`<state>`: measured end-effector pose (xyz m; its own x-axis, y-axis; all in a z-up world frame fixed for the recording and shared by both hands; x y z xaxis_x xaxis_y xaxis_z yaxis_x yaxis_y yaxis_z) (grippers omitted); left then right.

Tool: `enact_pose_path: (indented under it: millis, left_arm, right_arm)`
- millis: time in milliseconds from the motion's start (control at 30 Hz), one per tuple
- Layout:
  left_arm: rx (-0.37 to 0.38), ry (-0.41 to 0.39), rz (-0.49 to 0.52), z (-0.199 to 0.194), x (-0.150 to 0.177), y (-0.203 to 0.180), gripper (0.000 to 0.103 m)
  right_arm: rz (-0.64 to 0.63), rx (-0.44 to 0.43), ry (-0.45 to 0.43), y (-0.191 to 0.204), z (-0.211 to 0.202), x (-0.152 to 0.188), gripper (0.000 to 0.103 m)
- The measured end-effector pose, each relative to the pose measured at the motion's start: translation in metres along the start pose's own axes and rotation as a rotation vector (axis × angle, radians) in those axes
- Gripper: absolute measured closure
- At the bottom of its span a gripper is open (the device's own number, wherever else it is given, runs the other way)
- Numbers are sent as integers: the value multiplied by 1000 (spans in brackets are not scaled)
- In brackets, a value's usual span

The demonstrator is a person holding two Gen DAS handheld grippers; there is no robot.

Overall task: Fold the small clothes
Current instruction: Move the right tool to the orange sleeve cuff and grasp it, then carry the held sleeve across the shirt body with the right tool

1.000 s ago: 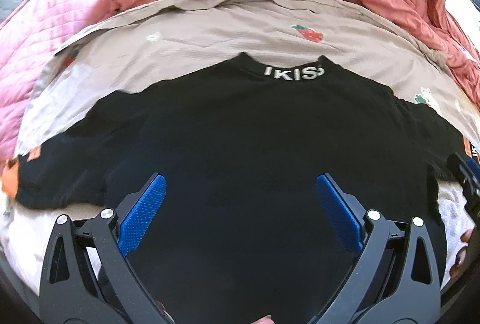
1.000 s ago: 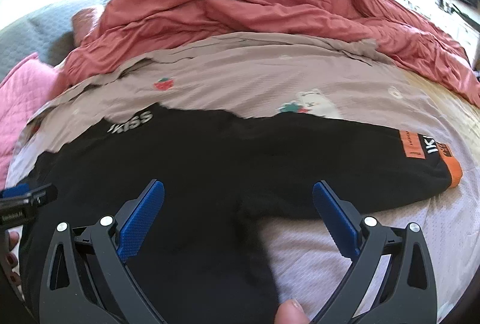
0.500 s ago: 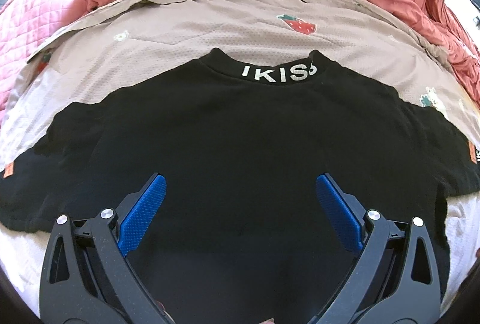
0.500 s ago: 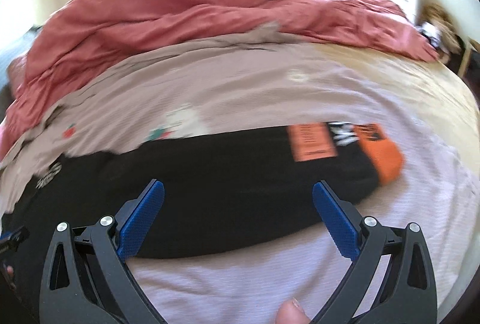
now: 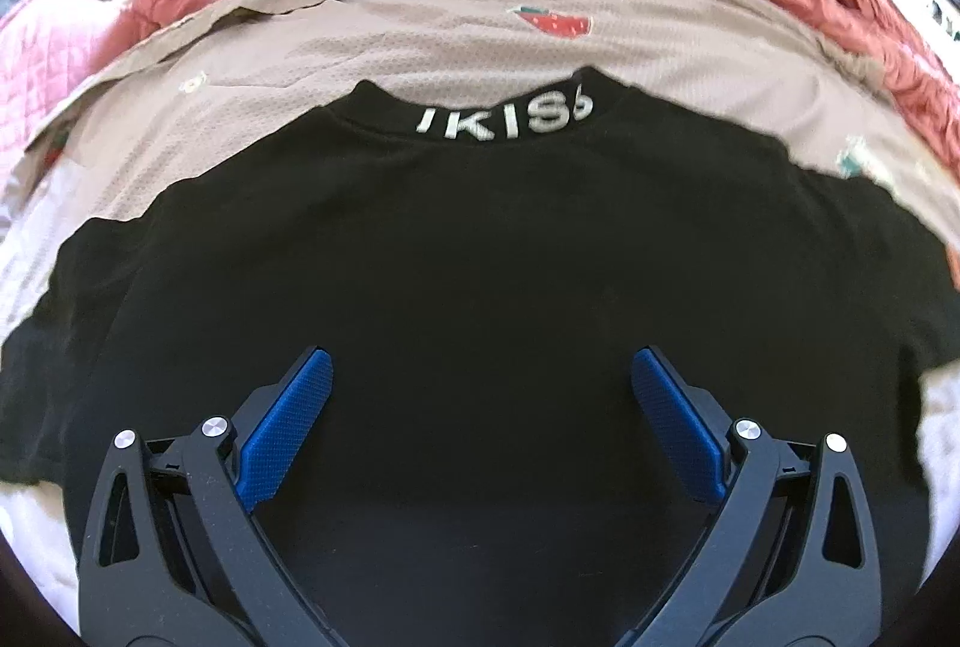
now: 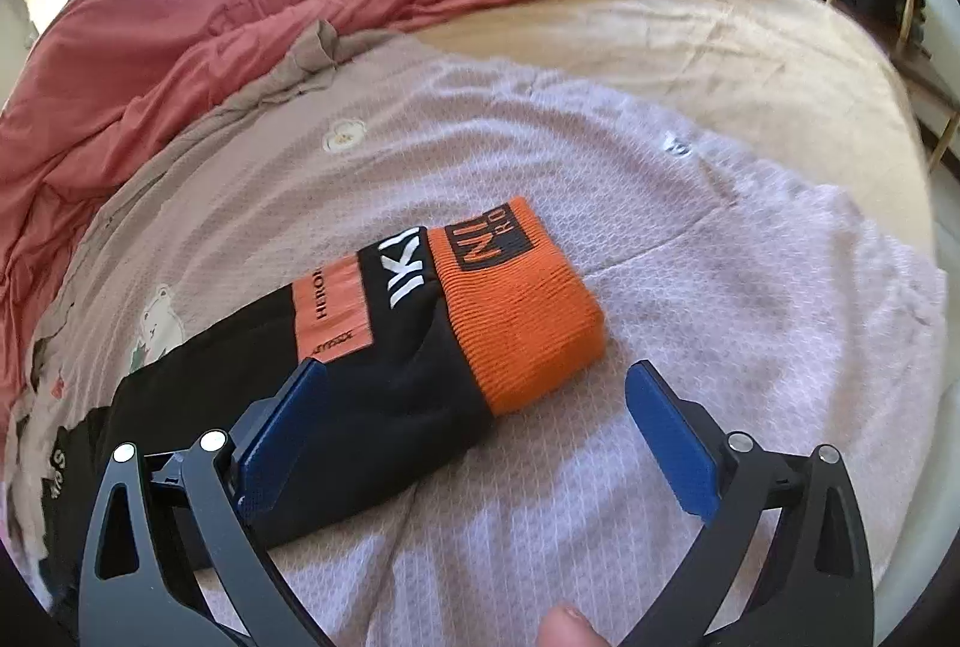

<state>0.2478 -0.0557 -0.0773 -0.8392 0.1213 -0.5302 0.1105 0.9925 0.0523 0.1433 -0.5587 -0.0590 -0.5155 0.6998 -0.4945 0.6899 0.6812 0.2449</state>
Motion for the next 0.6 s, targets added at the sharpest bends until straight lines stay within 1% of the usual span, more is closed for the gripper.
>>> enact_pose_path:
  millis: [67,100,133,200,233,267,300,333,367,433,467,533,600]
  left_arm:
    - [6,-7,3,2,2,1,9]
    - [13,-13,1,1,2,2,9]
    - [17,-16,0,1,1,2,9]
    - [23,-22,0,1,2,3,9]
    - [26,-23,2,1,3,3,9]
    - [29,-26,3,1,4,3,9]
    - [33,-28,2,0,4,4,9]
    - [36,-30,0,0,4,5,9]
    - [40,-32,-1,-1,5,6,9]
    - [52,-37,-9,-2,6,8,9]
    - [61,-40,-14,-3,6,9,9]
    - [80,-42,-24,-5,7,12,9]
    - [94,-47,-33,-8,6,15,9]
  right_arm:
    - [17,-16,13,-2,8,-3,7]
    - [26,-14,16,0,11,-6,14]
    - [28,-10,11,2,13,-9,19]
    - [1,-40,-20,7,11,-14,38]
    - [-14,-51,-35,11,9,-16,46]
    - [-21,-55,-42,13,8,-18,60]
    - [-23,-65,-48,13,7,-20,69]
    - [-23,-83,-56,13,6,-22,73]
    - [-22,-101,-65,13,4,-24,84]
    - [-31,-153,-91,16,-2,-25,92]
    - [-48,-187,-107,20,-8,-24,94]
    - [-74,-202,-123,29,-16,-22,94]
    - [-103,-247,-140,45,-27,-21,94]
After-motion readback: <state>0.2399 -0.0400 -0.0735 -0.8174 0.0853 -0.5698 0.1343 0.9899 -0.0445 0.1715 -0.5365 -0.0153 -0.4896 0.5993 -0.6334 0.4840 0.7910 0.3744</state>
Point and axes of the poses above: each gripper's, at about its wrist camera, not at the fingertips, and z roughly the way its jaws point, y to its left, x to its underside, the point moved 1 cm from there along z, roughly the way its jaws point, and after that the axes turned 3 degrees about z, right-handed, at the moved point
